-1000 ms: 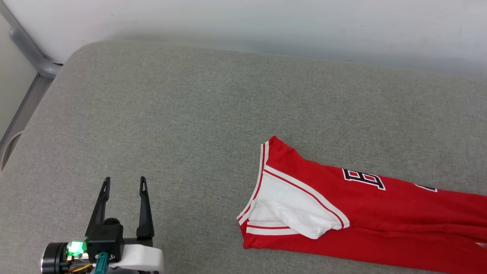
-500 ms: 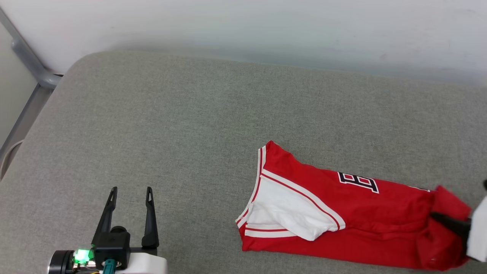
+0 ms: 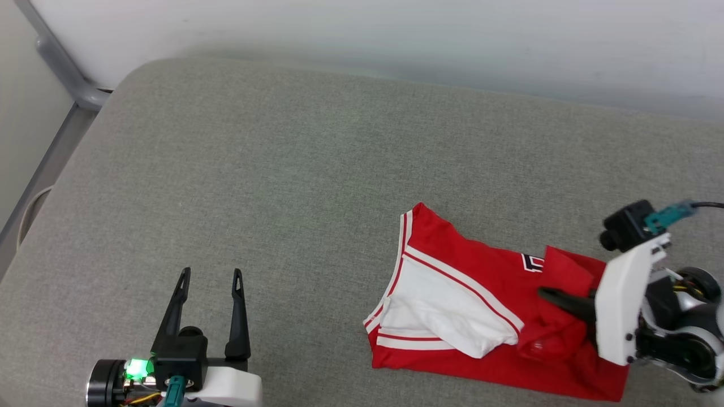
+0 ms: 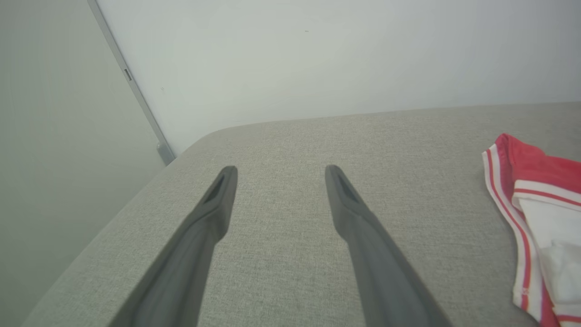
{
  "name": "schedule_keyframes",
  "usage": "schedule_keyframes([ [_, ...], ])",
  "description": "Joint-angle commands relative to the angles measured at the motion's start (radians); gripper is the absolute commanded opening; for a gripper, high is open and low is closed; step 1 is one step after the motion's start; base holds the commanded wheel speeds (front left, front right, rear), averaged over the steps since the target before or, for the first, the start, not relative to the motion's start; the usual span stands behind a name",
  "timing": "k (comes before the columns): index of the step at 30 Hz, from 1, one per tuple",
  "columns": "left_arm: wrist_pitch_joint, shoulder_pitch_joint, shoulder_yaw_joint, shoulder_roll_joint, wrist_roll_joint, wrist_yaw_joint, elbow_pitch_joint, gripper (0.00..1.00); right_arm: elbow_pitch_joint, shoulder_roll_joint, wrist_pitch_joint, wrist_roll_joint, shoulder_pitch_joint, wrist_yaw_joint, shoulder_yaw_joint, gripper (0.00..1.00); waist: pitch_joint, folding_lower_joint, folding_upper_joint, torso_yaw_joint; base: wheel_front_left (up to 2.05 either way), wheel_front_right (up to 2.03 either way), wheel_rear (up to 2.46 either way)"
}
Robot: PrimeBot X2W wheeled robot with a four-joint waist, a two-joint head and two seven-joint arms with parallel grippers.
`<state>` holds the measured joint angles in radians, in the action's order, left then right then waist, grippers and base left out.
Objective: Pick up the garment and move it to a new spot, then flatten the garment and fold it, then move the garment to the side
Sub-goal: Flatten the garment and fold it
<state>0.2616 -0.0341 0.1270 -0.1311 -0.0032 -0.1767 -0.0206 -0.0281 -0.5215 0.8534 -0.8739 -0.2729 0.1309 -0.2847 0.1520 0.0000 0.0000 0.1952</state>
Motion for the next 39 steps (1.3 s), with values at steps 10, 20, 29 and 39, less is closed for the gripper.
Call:
schedule_keyframes([
  [10, 0.005, 0.048, 0.012, 0.013, -0.006, 0.007, -0.005, 1.00, 0.123, 0.087, -0.039, 0.040, -0.213, -0.001, -0.229, 0.00, 0.047, 0.0000, 0.0000, 0.042, 0.00, 0.00, 0.00],
  [20, 0.005, 0.084, 0.027, 0.029, -0.005, 0.013, -0.015, 1.00, 0.330, 0.172, -0.141, 0.095, -0.361, -0.001, -0.378, 0.00, 0.089, 0.0000, 0.0000, 0.077, 0.00, 0.00, 0.00],
  [29, 0.005, 0.081, 0.025, 0.031, -0.003, 0.007, -0.020, 1.00, 0.472, 0.180, -0.232, 0.122, -0.390, -0.001, -0.500, 0.11, 0.090, 0.0000, 0.0000, 0.074, 0.00, 0.00, 0.00],
  [39, 0.005, 0.044, 0.012, 0.011, 0.003, -0.001, -0.015, 1.00, 0.322, 0.057, -0.462, 0.102, -0.363, -0.001, -0.495, 1.00, 0.025, 0.0000, 0.0000, 0.030, 0.00, 0.00, 0.00],
])
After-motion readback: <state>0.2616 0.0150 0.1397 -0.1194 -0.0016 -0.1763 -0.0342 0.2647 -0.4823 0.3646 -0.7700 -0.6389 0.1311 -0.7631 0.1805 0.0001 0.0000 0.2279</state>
